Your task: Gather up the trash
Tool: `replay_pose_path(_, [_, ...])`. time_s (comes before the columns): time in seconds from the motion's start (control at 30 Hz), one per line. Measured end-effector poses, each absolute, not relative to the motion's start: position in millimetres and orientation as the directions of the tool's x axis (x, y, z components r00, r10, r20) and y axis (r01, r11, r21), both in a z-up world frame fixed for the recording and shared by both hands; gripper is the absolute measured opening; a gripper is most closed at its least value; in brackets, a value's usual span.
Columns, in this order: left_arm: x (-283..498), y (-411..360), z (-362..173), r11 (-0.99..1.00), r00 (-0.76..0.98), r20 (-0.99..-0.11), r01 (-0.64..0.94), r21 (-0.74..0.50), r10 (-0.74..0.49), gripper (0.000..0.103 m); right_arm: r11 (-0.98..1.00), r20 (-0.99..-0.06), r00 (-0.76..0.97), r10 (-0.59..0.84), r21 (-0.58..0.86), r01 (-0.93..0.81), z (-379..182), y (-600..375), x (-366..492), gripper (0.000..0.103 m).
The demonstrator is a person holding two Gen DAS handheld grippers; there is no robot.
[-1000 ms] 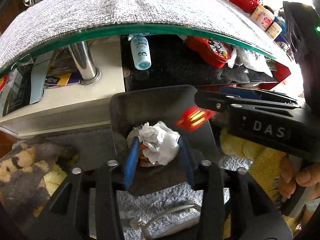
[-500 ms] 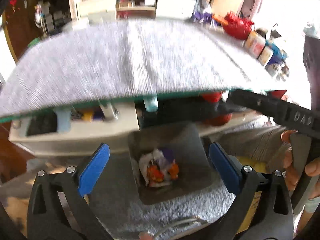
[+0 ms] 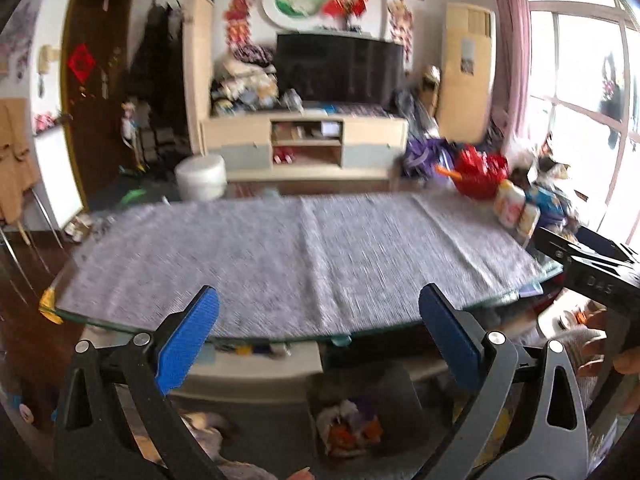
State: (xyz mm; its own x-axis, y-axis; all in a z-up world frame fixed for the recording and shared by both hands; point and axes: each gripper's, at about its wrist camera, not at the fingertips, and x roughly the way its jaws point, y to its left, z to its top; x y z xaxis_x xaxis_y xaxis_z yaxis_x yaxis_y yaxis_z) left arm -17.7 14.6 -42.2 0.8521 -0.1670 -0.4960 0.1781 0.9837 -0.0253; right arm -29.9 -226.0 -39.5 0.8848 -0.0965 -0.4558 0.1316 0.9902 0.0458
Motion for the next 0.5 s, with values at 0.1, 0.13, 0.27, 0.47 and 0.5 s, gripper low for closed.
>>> replay_pose_path(0.1, [-26,17,-27,0.987,0.881,-0.449,0.159,-0.009,-0.147,0.095,0.989,-0.408,0.904,-0.128,0.014,0.146,-27,-223,-42,0.100])
replay_pose_path(0.13, [-28,18,-24,0.988,0.888,-0.440,0.152,0.000,-0.136,0.095,0.989,-0.392,0.910,-0.136,0.004,0.149,-23,-221,-45,0.100])
replay_pose_path(0.27, [-35,20,-13,0.991,0.907,-0.404,0.136,0.015,-0.118,0.095,0.987,-0.349,0.925,-0.151,-0.009,0.158,-15,-217,-54,0.100])
replay_pose_path(0.47, [-42,19,-8,0.992,0.921,-0.374,0.124,0.022,-0.107,0.095,0.988,-0.335,0.930,-0.152,-0.014,0.156,-11,-209,-60,0.100])
replay_pose_path(0.5, [-43,19,-8,0.992,0.923,-0.370,0.122,0.024,-0.105,0.095,0.988,-0.335,0.930,-0.150,-0.013,0.154,-12,-208,-60,0.100])
